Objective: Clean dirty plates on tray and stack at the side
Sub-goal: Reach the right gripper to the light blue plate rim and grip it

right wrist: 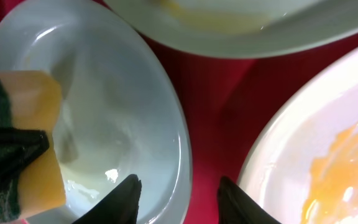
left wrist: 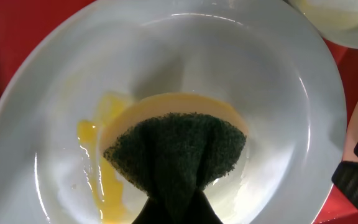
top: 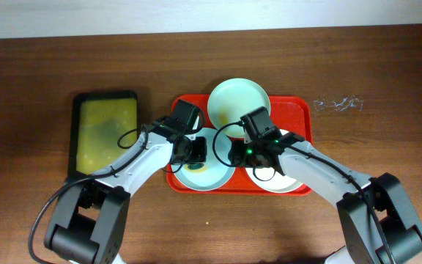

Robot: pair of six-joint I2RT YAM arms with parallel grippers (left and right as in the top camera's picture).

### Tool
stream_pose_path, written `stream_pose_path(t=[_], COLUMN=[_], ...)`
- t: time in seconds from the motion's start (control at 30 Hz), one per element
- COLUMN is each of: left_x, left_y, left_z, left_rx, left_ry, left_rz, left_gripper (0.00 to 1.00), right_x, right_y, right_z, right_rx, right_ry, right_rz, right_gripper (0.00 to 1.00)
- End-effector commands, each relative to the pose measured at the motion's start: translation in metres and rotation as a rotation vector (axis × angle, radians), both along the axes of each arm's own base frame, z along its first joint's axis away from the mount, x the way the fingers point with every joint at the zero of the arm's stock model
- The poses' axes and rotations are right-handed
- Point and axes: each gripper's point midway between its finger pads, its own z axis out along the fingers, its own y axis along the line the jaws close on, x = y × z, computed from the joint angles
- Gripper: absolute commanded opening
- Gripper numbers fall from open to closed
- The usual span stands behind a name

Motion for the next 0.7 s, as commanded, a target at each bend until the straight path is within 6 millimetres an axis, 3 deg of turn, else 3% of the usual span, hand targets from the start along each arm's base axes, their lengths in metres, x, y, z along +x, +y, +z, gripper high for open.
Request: stream_pose_path(t=[0.0,0.1,0.23,0.3,0.33,0.37,0.43,0.5,0.6,0.67], left_x=[-0.001,-0.001,-0.002,-0.005,-0.007,-0.009,-0.013,-0.014,-0.017,-0.008], left_y=[-0.001,-0.001,-0.001,0.001,0.002,0.002,-0.007,-0.009,-0.017,-0.002], left_z=[-0.001,-0.001,-0.002,-0.003,-0.003,-0.004,-0.002,-0.002,-0.021,-0.042], left_rx=[-0.001,-0.001,0.002,0.008,0.011,0.014,-0.040,-0.045,-0.036,0.056], left_ry=[0.004,0.005,0.011,0.024,0.032,0.040,0.063,0.066,0.054,0.026], left_rz=[-0.001,-0.002,-0.002,-0.002,-0.001,-0.002,-0.018,-0.022,-0.048,0.002], left_gripper=[0.00,0.00,0.00,0.00,0.00,0.00,0.00,0.00,0.00,0.00], right_x=[0.006,0.007,0.007,0.007,0.008,0.007,0.006,0.006,0.006,0.006], right_y=[0.001,0.011,0.005,0.005,0.005,0.006,0.008,0.009,0.010,0.010], right_z=[0.000,0.002,-0.029,-0.033,-0.033,-0.032,-0.032,-0.031,-0.031,-0.031], right_rx=[-0.030,-0.023,-0.084,-0.086,-0.085,-0.081,-0.069,-0.064,-0.059,-0.058], right_ry=[-0.043,-0.073,-0.031,-0.026,-0.028,-0.026,-0.022,-0.023,-0.021,-0.020], right_rz=[0.029,0.058,0.046,0.045,0.045,0.047,0.052,0.054,0.056,0.057], right_gripper=[0.42,0.42,0.42,0.40,0.36,0.22,0.04,0.04,0.05,0.05])
